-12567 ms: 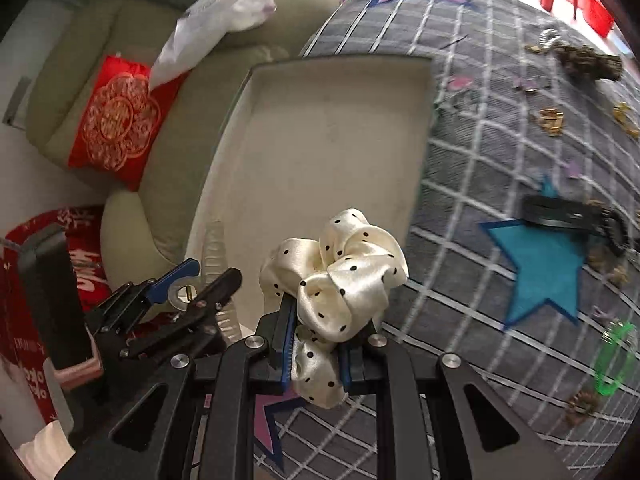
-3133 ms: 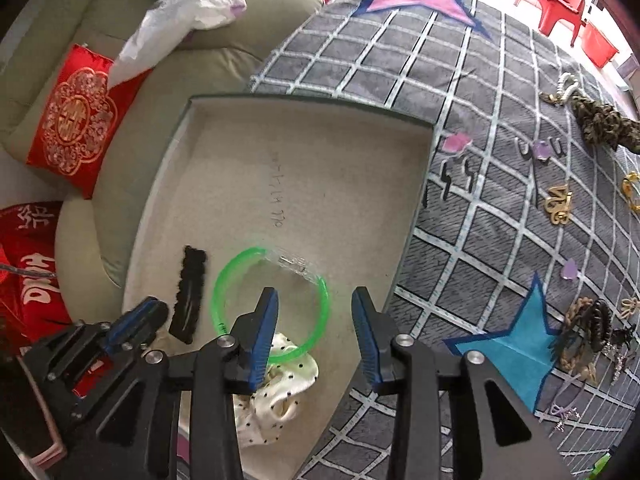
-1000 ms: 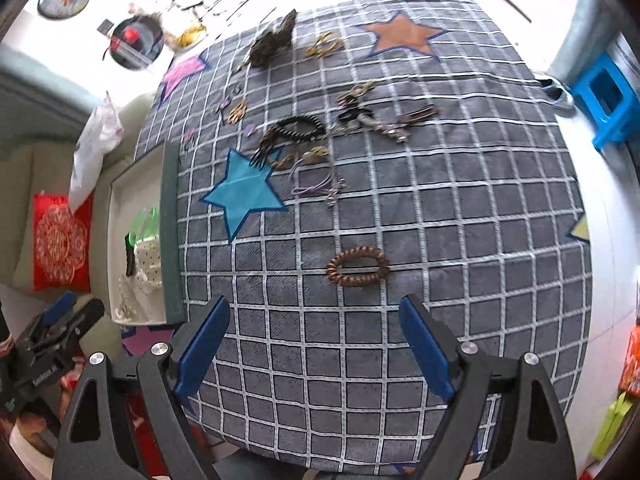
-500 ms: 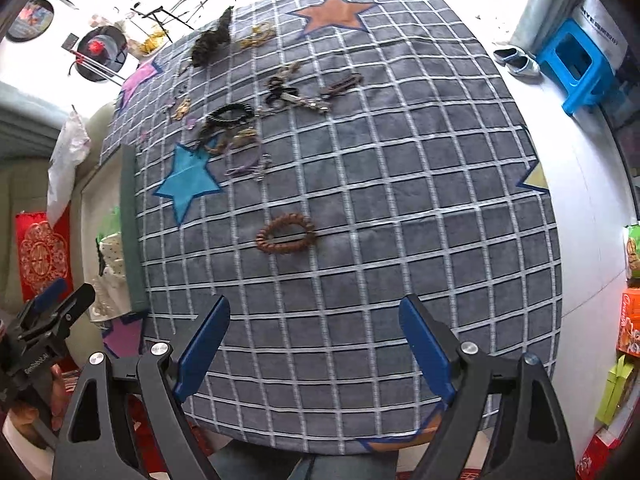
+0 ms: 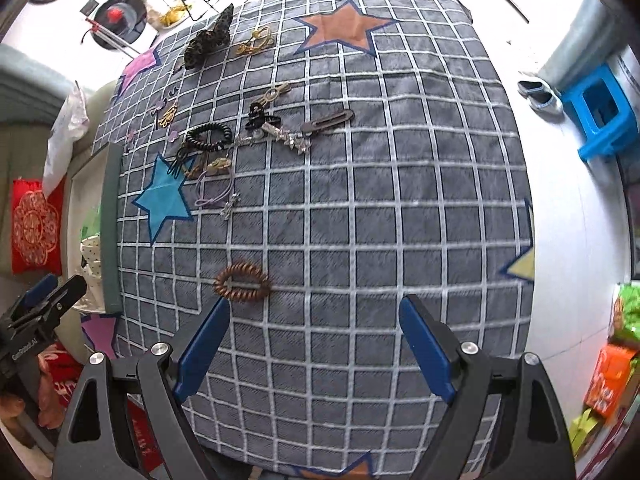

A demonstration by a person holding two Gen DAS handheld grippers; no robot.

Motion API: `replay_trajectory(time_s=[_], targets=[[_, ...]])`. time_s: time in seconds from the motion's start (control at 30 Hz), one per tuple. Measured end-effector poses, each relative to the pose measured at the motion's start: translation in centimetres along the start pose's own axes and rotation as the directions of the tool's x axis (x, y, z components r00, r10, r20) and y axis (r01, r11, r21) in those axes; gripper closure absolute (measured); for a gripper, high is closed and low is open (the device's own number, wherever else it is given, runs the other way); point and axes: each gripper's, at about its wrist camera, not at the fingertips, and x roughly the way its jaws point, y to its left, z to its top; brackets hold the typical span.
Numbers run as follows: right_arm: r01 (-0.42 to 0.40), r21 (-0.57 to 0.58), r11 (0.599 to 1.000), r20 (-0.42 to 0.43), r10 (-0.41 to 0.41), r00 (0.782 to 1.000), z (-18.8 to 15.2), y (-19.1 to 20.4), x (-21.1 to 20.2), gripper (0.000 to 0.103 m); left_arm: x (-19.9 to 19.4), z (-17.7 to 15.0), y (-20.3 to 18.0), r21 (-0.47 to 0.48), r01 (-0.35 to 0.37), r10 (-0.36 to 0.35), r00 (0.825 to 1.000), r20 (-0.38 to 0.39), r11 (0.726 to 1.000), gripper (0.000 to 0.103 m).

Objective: Organize jewelry
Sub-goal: 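Grasp the lilac beaded hair tie with the left tool while the right tool grasps the brown coil hair tie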

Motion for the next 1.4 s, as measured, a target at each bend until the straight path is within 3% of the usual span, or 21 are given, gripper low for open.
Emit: replay_trajectory(time_s=[0.37, 0.83, 0.93, 1.03, 1.33, 1.4], targets=[[-0.023, -0.100, 0.995, -0.072, 0.016, 0.997, 0.2, 1.2, 4.2, 0.015, 4.5, 2.2, -1.1, -0.009, 0.017, -0.017, 1.000, -0.021, 1.000, 0.001], [-0.010, -0.248, 0.969, -0.094, -0.014, 0.995, -0.6, 6.0, 8.9, 0.015, 10.1, 7.7, -1.7, 0.053, 0.004, -0.005, 1.000, 0.022, 0.999, 0.001], [0.012, -0.280, 0.960, -0.087, -0.038, 0.995, -0.7, 6.8, 9.6, 0.015, 10.9, 8.3, -2.2, 0.087, 0.013, -0.014, 1.000, 0.013, 0.996, 0.014], [0.038, -0.306, 0.951, -0.072, -0.063, 0.995, -0.7, 7.6, 10.3, 0.015, 11.4, 8.3, -3.1, 0.118, 0.039, -0.039, 0.999, 0.000, 0.992, 0.014], [0.102, -0.335, 0.937, -0.005, -0.109, 0.994, -1.3, 9.8, 12.1, 0.037, 11.8, 7.6, -7.0, 0.212, 0.167, -0.165, 0.986, -0.030, 0.963, 0.015], [0.131, -0.345, 0.929, 0.021, -0.132, 0.991, -1.8, 10.3, 12.2, 0.046, 12.1, 7.5, -7.7, 0.225, 0.183, -0.178, 0.983, -0.044, 0.957, 0.022]])
